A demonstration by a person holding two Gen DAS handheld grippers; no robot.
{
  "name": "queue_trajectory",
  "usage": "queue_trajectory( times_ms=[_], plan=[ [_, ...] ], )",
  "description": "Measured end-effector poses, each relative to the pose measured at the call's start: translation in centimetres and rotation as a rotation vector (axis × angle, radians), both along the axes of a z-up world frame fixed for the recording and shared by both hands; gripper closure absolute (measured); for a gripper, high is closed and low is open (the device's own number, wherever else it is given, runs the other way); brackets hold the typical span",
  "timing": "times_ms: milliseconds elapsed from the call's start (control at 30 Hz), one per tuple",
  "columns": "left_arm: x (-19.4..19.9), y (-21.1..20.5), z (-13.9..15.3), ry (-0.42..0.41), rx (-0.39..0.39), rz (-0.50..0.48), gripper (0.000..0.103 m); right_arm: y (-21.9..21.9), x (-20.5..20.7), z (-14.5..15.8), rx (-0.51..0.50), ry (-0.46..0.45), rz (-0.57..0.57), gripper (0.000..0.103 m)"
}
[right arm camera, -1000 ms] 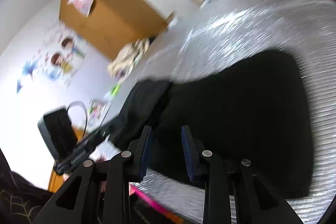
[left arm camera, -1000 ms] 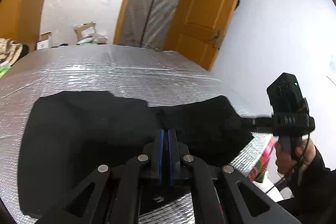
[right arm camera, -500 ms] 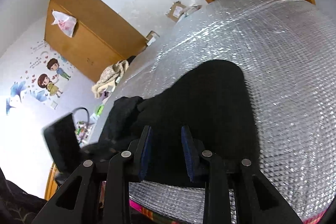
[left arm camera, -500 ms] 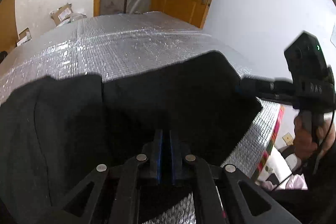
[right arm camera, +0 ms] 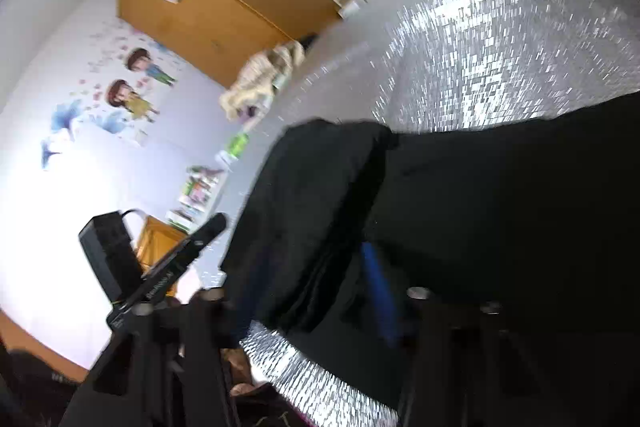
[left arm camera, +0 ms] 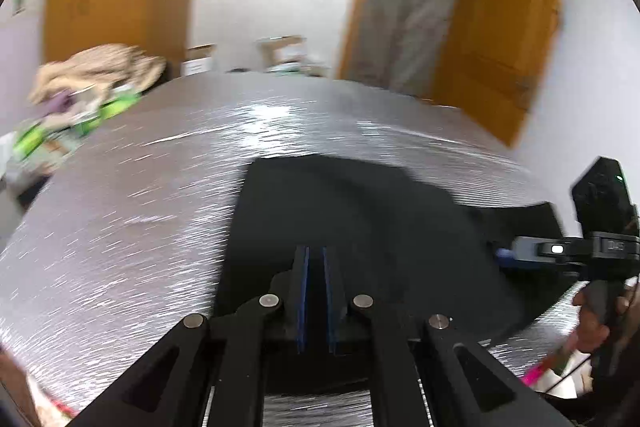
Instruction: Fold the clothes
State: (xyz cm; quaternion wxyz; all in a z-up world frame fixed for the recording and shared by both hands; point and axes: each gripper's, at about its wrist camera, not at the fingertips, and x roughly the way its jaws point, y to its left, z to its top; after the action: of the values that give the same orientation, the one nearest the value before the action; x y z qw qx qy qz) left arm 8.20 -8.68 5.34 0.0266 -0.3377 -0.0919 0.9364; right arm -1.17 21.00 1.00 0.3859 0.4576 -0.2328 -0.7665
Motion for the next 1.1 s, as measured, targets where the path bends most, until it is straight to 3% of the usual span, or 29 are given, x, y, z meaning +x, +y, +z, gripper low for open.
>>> queue_trajectory(
  times_ms=[167,467,1000,1033,1067,1100],
  plan=[
    [0.6,-2.9,-1.0,-0.026,0.018,0.071,0.091,-1.6,-1.0,-0.3,0.039,-0.044,-0.008,0.045],
    [0.1,-3.1,-2.4,-0.039,0.051,0.055,0.091,-4.9,-2.2,0.1,0.217,-0.068,0.008,0.045],
    [-0.2,-4.9,-3.6,-0.04,0.119,0.056,0.09,-5.9,-3.5,-0.3,0.167,-0.115,0.025,0.046],
    [-0.2,-5.0,-3.6,-0.041,0.121,0.06,0.089,-6.1,-3.5,-0.1,0.173,-0.107,0.031,0.054],
    [-0.2,-5.2,-3.7,-0.041,0.122,0.064,0.089,-6.0,-3.6,-0.1,0.161,-0.11,0.032,0.074],
    [-0.2,-5.3,-3.8,-0.042,0.131,0.064,0.089,-6.0,-3.7,-0.1,0.148,-0.112,0.034,0.082]
  ],
)
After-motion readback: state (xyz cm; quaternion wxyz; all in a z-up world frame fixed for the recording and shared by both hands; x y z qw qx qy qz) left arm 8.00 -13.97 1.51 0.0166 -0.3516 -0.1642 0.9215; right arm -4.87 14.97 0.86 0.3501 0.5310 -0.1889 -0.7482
